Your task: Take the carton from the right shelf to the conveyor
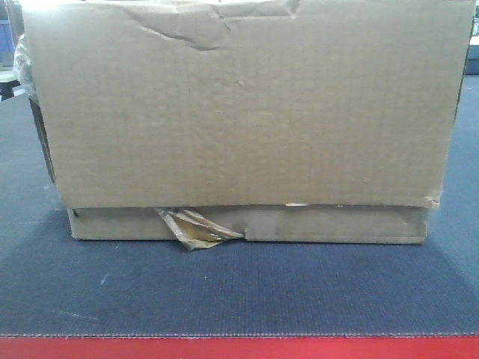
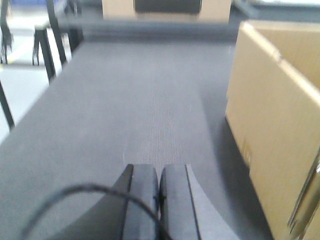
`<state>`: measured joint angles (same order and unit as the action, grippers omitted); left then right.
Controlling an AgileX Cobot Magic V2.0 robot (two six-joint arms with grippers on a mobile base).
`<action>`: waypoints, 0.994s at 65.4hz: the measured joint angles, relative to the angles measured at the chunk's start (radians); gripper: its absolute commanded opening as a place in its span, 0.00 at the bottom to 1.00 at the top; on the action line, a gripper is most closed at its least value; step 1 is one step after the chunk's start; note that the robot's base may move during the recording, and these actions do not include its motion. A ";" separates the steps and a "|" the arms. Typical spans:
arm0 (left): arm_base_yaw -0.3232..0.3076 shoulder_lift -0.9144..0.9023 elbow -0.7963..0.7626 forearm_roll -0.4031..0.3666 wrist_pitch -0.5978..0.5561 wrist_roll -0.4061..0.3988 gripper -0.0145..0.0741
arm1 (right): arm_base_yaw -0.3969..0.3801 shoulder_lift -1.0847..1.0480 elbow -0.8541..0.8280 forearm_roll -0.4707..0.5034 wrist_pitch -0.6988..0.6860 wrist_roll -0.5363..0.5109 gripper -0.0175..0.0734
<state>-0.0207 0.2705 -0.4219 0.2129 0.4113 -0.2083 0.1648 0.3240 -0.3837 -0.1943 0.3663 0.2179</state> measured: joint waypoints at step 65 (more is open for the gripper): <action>0.000 -0.092 0.006 0.000 -0.006 0.000 0.17 | 0.000 -0.201 0.020 0.000 -0.044 0.000 0.11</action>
<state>-0.0207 0.1782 -0.4158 0.2129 0.4054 -0.2083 0.1648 0.1226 -0.3634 -0.1943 0.3226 0.2179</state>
